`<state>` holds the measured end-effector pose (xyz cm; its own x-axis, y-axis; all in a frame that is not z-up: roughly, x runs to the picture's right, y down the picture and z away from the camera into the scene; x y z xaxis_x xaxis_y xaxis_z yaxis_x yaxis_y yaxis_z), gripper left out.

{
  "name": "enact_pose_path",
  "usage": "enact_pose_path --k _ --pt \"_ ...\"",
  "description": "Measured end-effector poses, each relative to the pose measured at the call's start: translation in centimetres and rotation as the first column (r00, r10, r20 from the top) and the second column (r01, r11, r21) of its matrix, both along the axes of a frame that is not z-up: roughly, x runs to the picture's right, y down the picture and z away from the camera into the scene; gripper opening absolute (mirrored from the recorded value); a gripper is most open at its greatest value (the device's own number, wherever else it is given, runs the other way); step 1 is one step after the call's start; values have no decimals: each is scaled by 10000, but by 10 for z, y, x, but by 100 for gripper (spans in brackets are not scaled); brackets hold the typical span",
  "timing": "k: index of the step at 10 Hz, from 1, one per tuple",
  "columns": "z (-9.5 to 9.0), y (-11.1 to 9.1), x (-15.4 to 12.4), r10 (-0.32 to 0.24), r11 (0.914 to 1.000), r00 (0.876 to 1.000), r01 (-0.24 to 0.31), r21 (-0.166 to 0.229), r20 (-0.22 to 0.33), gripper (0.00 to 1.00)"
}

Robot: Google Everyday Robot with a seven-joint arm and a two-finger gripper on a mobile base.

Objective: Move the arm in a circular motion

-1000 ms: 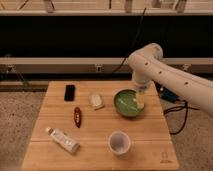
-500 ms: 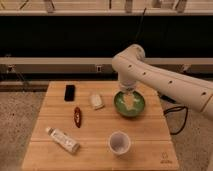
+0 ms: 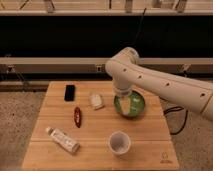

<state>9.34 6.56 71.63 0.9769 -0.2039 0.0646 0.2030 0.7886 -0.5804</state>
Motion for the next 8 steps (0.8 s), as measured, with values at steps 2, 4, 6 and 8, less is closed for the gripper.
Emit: enact_pose_path --k 2,4,6,8 --pt "-2 4 3 -52 10000 9999 53 -71 124 80" --pt "-9 15 9 -85 9997 9997 90 -206 228 80" --pt "-9 15 10 -181 9996 9993 188 -189 330 80" --pt "-10 19 19 -118 9997 9992 126 -210 386 80"
